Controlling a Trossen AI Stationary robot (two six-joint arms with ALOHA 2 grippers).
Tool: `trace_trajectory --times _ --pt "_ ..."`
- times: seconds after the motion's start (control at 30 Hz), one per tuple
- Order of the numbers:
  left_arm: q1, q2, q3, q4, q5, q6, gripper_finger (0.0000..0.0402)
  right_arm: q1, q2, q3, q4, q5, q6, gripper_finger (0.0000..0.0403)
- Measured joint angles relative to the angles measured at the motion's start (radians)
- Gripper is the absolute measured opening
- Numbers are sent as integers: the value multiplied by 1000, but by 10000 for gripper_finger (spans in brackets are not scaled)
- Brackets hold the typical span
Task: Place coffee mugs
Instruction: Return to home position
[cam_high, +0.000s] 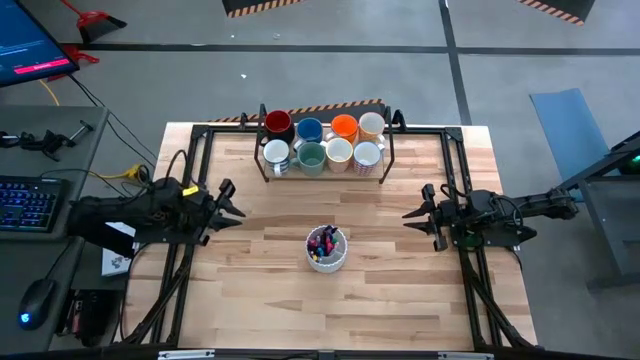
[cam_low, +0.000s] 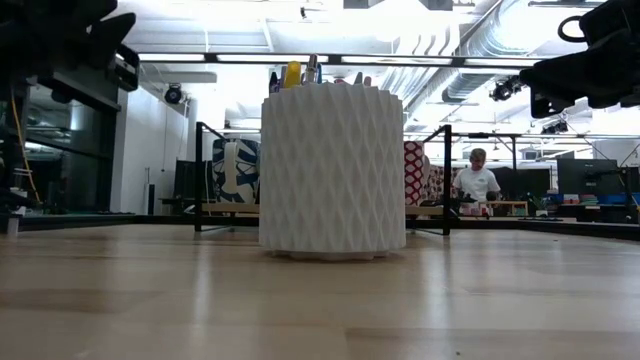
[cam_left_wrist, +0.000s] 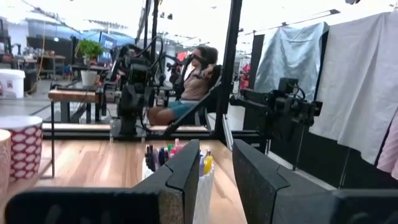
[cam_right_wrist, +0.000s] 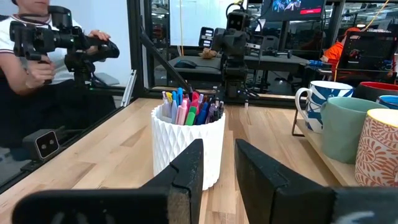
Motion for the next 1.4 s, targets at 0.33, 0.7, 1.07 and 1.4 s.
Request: trace_trajectory --times 0.33,0.7,1.07,1.4 --pt "0 -40 -43 -68 0 66 88 0 0 0 0 0 0 75" --pt "-8 -62 -43 -125 -38 209 88 0 0 0 0 0 0 75" --pt "-7 -55 -43 -125 -39 210 88 0 0 0 0 0 0 75" --pt "-7 -55 -43 -124 -40 209 88 0 0 0 0 0 0 75"
